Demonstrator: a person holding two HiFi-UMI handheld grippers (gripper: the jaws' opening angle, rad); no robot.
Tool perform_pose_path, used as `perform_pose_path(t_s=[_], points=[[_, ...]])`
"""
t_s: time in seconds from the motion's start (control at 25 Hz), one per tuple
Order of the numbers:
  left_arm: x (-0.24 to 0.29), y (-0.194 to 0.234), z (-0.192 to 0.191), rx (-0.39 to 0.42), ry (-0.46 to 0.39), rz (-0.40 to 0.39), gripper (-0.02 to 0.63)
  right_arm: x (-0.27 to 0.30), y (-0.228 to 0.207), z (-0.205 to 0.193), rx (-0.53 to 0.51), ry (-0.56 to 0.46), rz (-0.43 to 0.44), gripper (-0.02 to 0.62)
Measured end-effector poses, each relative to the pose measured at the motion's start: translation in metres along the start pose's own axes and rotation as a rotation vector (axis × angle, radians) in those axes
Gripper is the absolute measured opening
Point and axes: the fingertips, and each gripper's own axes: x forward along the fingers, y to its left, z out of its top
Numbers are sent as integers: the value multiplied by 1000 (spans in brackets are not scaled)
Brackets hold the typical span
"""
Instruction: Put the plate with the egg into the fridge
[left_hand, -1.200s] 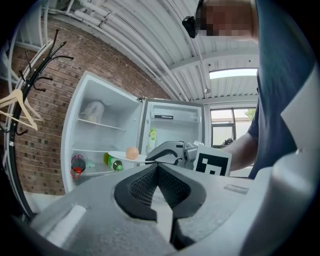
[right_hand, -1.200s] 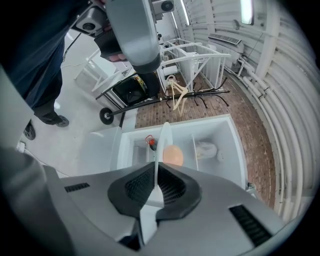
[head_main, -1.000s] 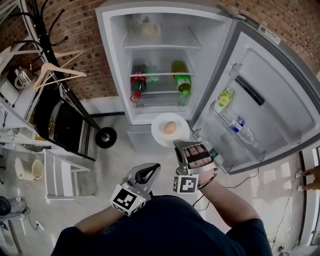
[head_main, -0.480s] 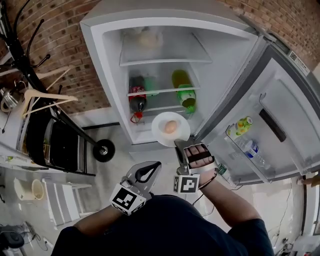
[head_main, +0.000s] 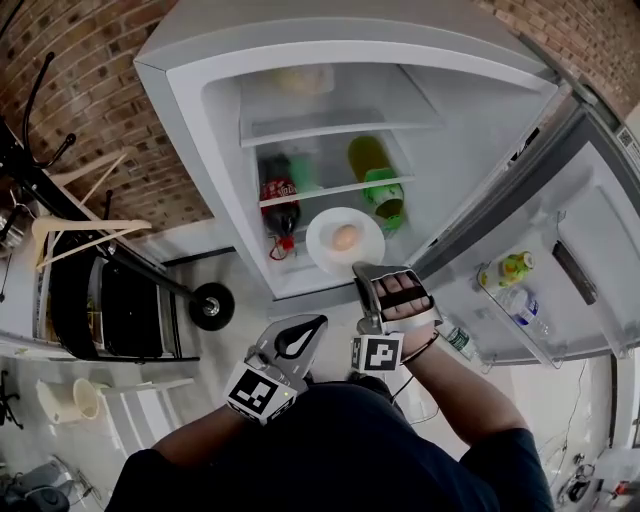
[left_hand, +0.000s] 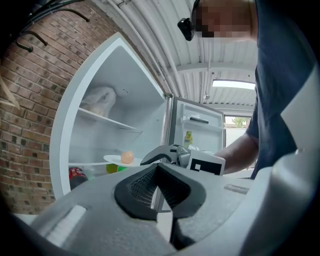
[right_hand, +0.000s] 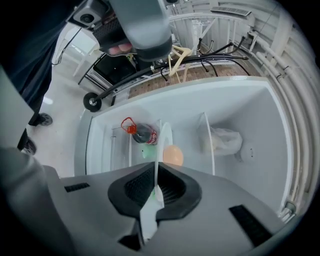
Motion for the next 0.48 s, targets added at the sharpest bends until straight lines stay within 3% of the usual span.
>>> perform_pose_path(t_s=[0.48], points=[[23,29,10,-9,-18,58,5,58,-8,-14,-24,-3,22,18]])
